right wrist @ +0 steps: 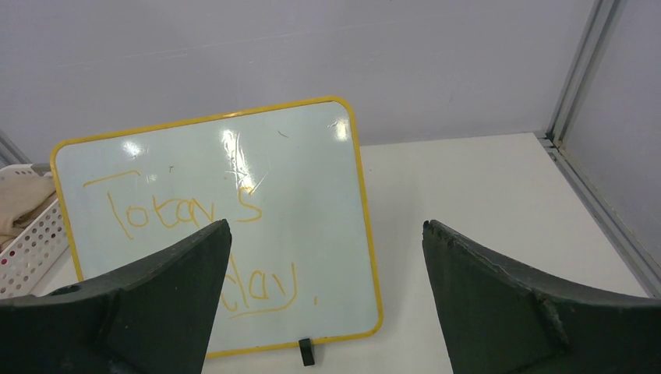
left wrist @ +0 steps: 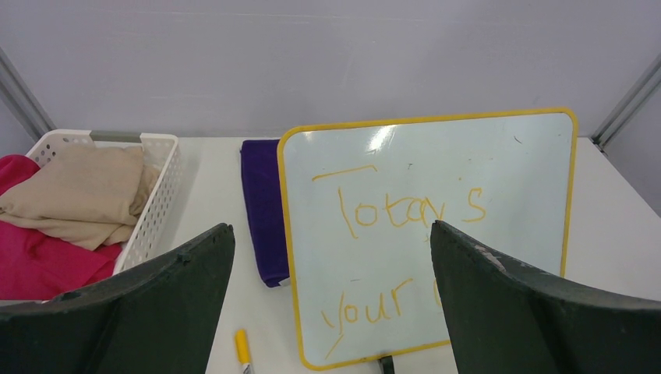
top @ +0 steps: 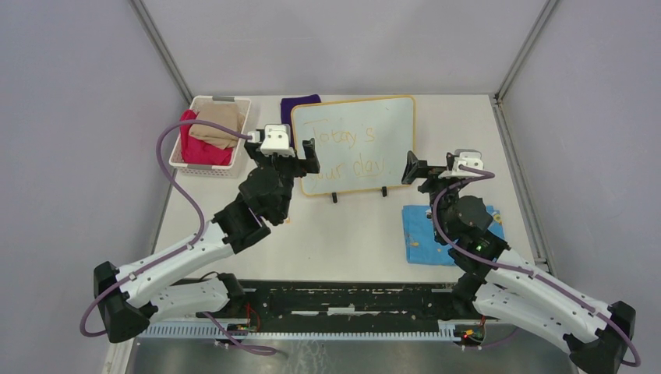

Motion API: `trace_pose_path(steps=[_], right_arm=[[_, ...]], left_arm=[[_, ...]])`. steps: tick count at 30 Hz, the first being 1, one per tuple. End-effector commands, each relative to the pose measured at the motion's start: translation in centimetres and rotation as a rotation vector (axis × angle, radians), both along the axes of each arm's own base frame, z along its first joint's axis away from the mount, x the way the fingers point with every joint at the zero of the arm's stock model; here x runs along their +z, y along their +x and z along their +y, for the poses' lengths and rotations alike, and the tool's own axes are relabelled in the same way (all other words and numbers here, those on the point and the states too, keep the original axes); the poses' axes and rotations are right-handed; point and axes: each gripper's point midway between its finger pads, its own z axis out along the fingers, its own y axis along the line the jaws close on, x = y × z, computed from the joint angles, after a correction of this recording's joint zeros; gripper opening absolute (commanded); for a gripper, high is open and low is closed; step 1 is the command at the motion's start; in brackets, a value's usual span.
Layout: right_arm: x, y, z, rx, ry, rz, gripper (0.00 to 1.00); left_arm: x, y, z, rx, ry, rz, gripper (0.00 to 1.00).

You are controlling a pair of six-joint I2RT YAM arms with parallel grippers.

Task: Write a sentence on the whiteboard
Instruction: Reset both arms

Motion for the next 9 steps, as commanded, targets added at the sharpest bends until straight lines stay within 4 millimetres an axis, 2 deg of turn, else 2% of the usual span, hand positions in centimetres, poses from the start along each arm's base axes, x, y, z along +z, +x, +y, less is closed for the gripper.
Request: trace_pose_path(steps=[1, 9], right_arm=[[1.23, -0.27, -0.25, 0.006, 0.034, -0.046, 0.98], [0.99, -0.47, -0.43, 0.008, 0.031, -0.052, 0.98]], left_arm=[[2.17, -0.43, 0.37, -0.004, -0.024, -0.051, 1.0], [2.21, -0.4, 0.39, -0.001, -0.02, -0.048, 1.0]])
